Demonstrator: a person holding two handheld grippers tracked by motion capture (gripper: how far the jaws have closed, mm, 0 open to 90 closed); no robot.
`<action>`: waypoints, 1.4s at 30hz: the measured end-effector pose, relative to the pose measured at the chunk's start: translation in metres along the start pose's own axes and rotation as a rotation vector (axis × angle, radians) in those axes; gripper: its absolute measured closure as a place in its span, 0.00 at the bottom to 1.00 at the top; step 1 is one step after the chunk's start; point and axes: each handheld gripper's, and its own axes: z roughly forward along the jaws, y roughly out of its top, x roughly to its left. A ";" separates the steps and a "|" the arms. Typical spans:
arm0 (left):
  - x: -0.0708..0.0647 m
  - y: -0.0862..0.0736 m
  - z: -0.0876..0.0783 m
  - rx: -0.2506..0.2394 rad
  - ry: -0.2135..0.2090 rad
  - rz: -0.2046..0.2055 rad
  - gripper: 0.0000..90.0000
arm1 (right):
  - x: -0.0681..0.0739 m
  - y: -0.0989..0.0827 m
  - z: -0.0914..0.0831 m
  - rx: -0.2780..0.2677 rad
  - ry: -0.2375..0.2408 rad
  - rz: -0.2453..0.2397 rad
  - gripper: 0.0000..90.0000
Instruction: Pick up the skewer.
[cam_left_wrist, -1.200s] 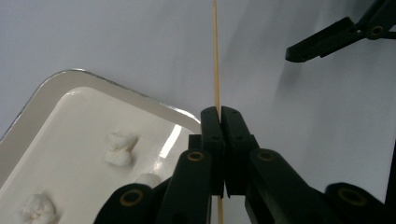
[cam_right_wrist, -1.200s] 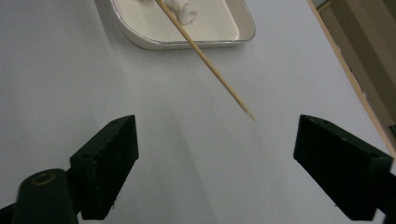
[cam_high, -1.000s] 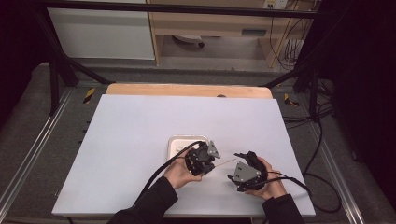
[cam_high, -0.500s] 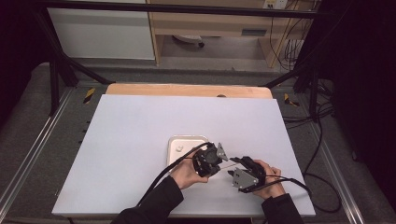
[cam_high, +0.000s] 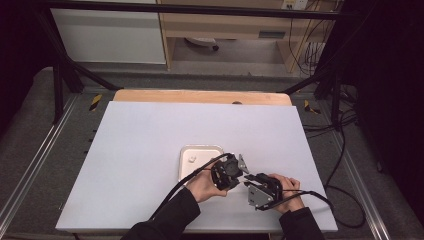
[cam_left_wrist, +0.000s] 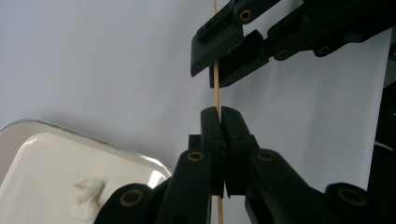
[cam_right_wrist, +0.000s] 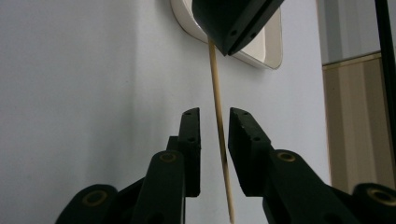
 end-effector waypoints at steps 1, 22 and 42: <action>-0.001 0.000 0.001 0.001 -0.002 0.003 0.99 | 0.000 0.000 0.000 0.000 0.004 -0.004 0.87; 0.002 -0.002 0.000 0.026 -0.020 0.016 0.92 | 0.001 -0.001 -0.002 0.017 0.034 -0.048 0.99; 0.010 -0.006 0.004 0.210 -0.088 -0.005 0.93 | 0.000 0.000 -0.001 0.045 0.050 -0.086 0.99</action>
